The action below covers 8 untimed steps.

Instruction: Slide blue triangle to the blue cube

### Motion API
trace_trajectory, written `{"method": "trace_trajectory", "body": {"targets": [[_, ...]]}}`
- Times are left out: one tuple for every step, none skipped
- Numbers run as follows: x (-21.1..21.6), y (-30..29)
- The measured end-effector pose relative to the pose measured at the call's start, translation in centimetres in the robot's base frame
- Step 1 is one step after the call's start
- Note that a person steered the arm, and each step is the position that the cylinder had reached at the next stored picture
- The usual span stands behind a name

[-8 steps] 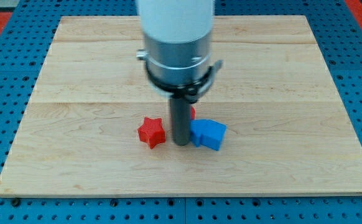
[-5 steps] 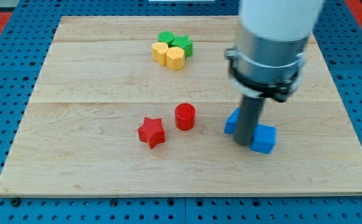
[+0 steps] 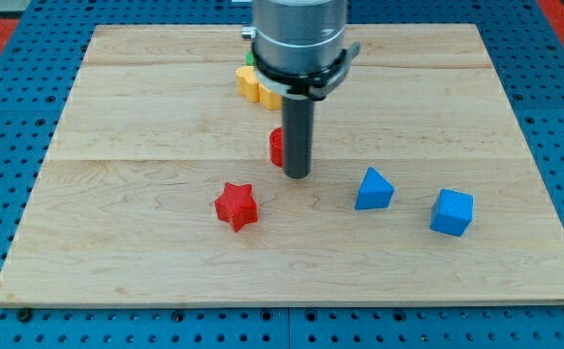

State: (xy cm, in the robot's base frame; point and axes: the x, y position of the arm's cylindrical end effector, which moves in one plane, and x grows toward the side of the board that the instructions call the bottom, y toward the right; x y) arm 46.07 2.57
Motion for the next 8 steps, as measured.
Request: {"method": "trace_trajectory", "body": {"targets": [[2.3,4.1],[4.4,6.3],[4.4,6.3],[4.3,6.3],[3.8,6.3],[3.5,6.3],[3.5,6.4],[3.5,7.4]]}}
